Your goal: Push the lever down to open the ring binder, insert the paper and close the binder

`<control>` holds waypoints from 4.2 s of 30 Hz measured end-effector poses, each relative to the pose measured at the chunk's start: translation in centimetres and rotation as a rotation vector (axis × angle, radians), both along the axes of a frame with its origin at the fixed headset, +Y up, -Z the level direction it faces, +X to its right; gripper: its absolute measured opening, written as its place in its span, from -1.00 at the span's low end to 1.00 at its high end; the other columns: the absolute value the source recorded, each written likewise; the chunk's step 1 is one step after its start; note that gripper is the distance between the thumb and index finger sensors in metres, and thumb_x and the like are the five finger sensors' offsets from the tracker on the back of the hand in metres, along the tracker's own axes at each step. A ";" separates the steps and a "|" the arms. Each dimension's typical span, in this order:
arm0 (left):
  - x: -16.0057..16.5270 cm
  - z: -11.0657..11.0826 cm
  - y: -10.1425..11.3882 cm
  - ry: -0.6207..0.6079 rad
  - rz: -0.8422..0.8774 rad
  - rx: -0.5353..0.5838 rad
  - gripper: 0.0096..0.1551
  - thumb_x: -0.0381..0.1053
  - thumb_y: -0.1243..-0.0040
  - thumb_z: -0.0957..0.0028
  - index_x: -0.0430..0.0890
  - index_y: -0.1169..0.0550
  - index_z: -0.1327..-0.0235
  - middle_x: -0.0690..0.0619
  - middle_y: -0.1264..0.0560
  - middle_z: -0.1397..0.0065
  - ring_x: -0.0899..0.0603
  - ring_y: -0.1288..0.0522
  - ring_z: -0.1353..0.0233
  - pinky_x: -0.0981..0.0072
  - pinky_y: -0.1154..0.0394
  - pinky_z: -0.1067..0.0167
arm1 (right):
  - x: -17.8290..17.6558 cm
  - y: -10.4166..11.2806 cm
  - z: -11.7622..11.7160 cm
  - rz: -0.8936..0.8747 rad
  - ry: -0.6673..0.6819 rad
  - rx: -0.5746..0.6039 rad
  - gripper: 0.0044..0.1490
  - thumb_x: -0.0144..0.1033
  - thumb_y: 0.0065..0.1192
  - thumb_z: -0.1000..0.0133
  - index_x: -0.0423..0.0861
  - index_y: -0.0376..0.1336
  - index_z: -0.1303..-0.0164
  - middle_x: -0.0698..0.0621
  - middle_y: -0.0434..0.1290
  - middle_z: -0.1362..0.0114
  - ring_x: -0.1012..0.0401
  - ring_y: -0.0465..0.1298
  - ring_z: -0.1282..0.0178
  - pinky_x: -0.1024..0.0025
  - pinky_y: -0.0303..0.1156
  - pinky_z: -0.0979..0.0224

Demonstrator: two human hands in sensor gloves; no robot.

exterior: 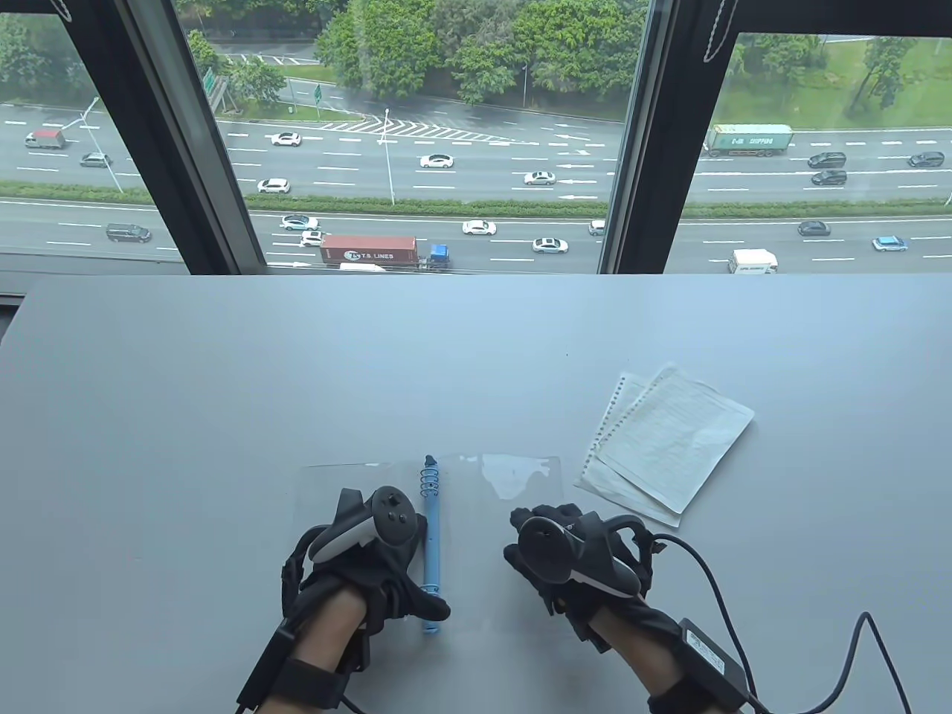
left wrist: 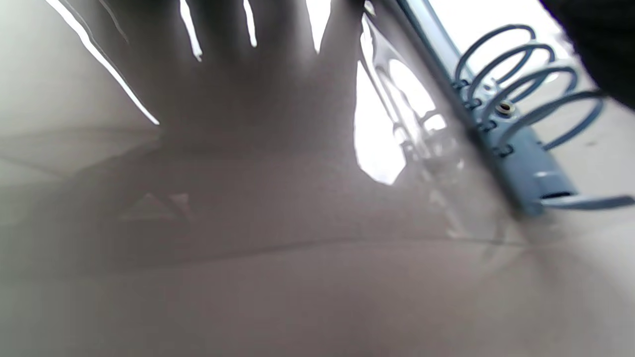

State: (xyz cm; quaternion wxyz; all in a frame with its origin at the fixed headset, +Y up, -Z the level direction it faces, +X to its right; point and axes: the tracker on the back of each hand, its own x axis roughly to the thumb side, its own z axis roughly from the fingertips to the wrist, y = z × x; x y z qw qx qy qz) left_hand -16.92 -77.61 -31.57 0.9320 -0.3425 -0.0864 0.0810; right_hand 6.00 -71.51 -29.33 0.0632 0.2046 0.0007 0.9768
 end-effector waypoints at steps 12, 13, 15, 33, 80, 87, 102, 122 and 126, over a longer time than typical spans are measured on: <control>-0.2 0.9 -0.7 -0.033 0.030 0.069 0.70 0.75 -0.26 0.76 0.14 0.20 -0.59 -0.19 0.39 -0.65 -0.46 0.40 -0.56 -0.48 0.17 -0.38 | -5.7 -2.0 -4.8 -0.128 -0.118 -0.271 -0.18 0.06 0.13 -0.11 -0.15 0.27 -0.51 -0.25 0.40 -0.53 -0.20 0.53 -0.34 0.11 0.61 -0.19; -0.1 0.9 -0.8 -0.037 0.024 0.069 0.70 0.75 -0.26 0.76 0.14 0.21 -0.59 -0.19 0.40 -0.64 -0.47 0.41 -0.56 -0.48 0.17 -0.38 | -6.0 -2.2 -5.5 -0.118 -0.135 -0.278 -0.18 0.06 0.12 -0.11 -0.15 0.27 -0.51 -0.25 0.40 -0.52 -0.20 0.54 -0.33 0.12 0.61 -0.18; -0.1 0.9 -0.8 -0.044 0.013 0.064 0.70 0.75 -0.26 0.75 0.14 0.23 -0.58 -0.18 0.42 -0.64 -0.47 0.42 -0.55 -0.48 0.17 -0.38 | -6.5 -2.6 -6.5 -0.099 -0.171 -0.282 -0.17 0.08 0.12 -0.10 -0.16 0.28 -0.49 -0.25 0.42 -0.50 -0.18 0.56 -0.27 0.13 0.62 -0.15; 0.1 1.2 -0.6 -0.048 0.006 0.034 0.68 0.71 -0.25 0.72 0.17 0.30 -0.54 -0.17 0.49 -0.60 -0.46 0.48 -0.53 -0.48 0.23 -0.36 | -8.4 -4.3 -11.7 -0.025 -0.451 -0.176 -0.22 0.39 0.01 0.05 -0.02 0.55 0.19 -0.04 0.59 0.11 0.08 0.64 0.35 0.41 0.63 0.39; 0.3 1.3 -0.7 -0.053 -0.018 0.014 0.66 0.70 -0.20 0.71 0.19 0.35 -0.50 -0.16 0.53 -0.58 -0.45 0.53 -0.51 -0.48 0.27 -0.37 | -8.3 -4.3 -13.0 -0.023 -0.579 -0.208 -0.42 0.32 0.08 0.03 0.05 0.53 0.51 0.01 0.59 0.32 0.14 0.62 0.51 0.43 0.57 0.55; 0.6 1.4 -0.6 -0.059 -0.049 0.009 0.66 0.69 -0.18 0.71 0.17 0.38 -0.48 -0.16 0.54 -0.57 -0.45 0.53 -0.51 -0.49 0.27 -0.37 | -8.5 -4.2 -13.0 0.004 -0.587 -0.202 -0.43 0.30 0.06 0.02 0.05 0.53 0.53 0.01 0.59 0.34 0.14 0.62 0.51 0.41 0.57 0.55; 0.8 1.6 -0.6 -0.065 -0.074 0.004 0.65 0.68 -0.17 0.70 0.16 0.40 -0.47 -0.16 0.54 -0.57 -0.45 0.53 -0.52 -0.48 0.25 -0.38 | -9.0 -3.9 -12.9 0.051 -0.584 -0.180 -0.43 0.27 0.04 0.01 0.04 0.53 0.54 0.00 0.60 0.34 0.11 0.63 0.52 0.39 0.57 0.56; 1.0 1.7 -0.6 -0.060 -0.120 -0.001 0.63 0.69 -0.14 0.70 0.19 0.41 -0.46 -0.14 0.53 -0.58 -0.42 0.50 -0.54 -0.45 0.23 -0.41 | -9.4 -3.8 -13.0 0.086 -0.584 -0.168 -0.42 0.25 0.03 0.00 0.03 0.54 0.56 -0.01 0.61 0.35 0.09 0.63 0.53 0.37 0.58 0.56; 1.0 1.8 -0.6 -0.057 -0.123 -0.001 0.62 0.69 -0.14 0.70 0.21 0.41 -0.45 -0.09 0.53 -0.58 -0.41 0.50 -0.54 -0.44 0.23 -0.41 | -9.4 -3.7 -13.0 0.083 -0.588 -0.175 -0.43 0.25 0.03 0.01 0.03 0.54 0.57 -0.01 0.61 0.36 0.10 0.63 0.54 0.38 0.58 0.58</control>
